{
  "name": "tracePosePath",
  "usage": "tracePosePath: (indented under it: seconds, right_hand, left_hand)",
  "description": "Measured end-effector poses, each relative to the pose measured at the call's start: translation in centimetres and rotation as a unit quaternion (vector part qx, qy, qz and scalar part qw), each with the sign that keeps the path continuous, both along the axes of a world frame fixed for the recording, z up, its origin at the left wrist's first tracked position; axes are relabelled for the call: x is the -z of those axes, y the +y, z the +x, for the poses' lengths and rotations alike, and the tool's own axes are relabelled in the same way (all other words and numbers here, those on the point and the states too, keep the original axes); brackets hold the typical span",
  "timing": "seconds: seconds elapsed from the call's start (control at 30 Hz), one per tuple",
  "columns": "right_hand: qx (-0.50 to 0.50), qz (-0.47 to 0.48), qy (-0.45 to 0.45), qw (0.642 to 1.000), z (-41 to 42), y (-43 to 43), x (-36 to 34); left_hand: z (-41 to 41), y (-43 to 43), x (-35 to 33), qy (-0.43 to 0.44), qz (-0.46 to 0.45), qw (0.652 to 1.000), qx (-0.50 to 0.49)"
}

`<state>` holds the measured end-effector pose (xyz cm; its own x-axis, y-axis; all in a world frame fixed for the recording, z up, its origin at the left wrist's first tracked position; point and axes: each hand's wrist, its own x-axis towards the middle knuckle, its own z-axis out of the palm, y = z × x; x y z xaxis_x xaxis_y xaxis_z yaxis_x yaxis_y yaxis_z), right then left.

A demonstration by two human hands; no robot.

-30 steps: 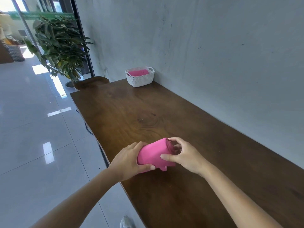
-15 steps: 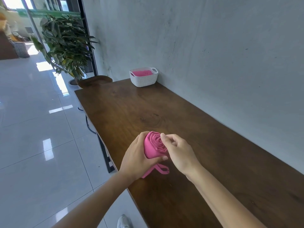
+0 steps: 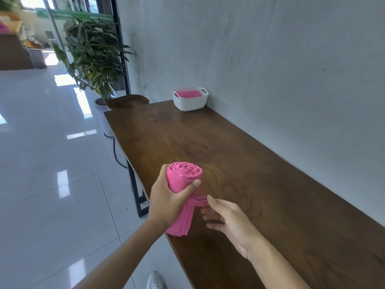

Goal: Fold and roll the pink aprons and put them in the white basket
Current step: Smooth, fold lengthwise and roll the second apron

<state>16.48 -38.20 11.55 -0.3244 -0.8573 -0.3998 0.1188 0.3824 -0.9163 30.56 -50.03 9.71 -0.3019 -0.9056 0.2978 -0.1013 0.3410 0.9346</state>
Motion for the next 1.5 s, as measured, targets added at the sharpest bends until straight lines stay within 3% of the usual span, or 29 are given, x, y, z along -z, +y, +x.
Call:
tracePosePath:
  seconds: [0.17,0.27,0.43,0.57,0.87,1.17,1.33,1.5]
  right_hand:
    - [0.039,-0.025,-0.130,0.990,1.4,-0.5,-0.5]
    - [0.083,-0.045,-0.259,0.961,2.4,-0.7,-0.9]
    - [0.133,-0.090,-0.350,0.923,3.6,-0.5,-1.1]
    - [0.192,-0.141,-0.375,0.896,3.7,-0.5,-1.6]
    - [0.237,-0.138,-0.398,0.875,3.6,-2.5,-2.1]
    - [0.229,-0.179,-0.293,0.911,5.3,-7.0,-1.5]
    - [0.197,-0.194,-0.137,0.951,5.8,-10.8,-1.5]
    - [0.089,-0.182,-0.012,0.979,6.4,-15.1,-1.2]
  left_hand:
    - [1.1,0.1,-0.1,0.004,0.017,1.000,-0.019]
    - [1.7,-0.1,0.2,0.011,0.030,0.999,-0.027]
    - [2.3,0.2,0.7,-0.008,0.041,0.999,-0.029]
    - [2.7,0.3,1.2,0.011,0.070,0.996,-0.048]
    - [3.6,-0.1,1.2,0.037,0.115,0.991,-0.061]
    - [3.8,-3.2,0.4,0.043,0.119,0.992,-0.020]
    - [4.4,-7.1,-0.4,0.036,0.121,0.992,0.006]
    - [5.5,-12.2,-1.1,-0.007,0.112,0.990,0.085]
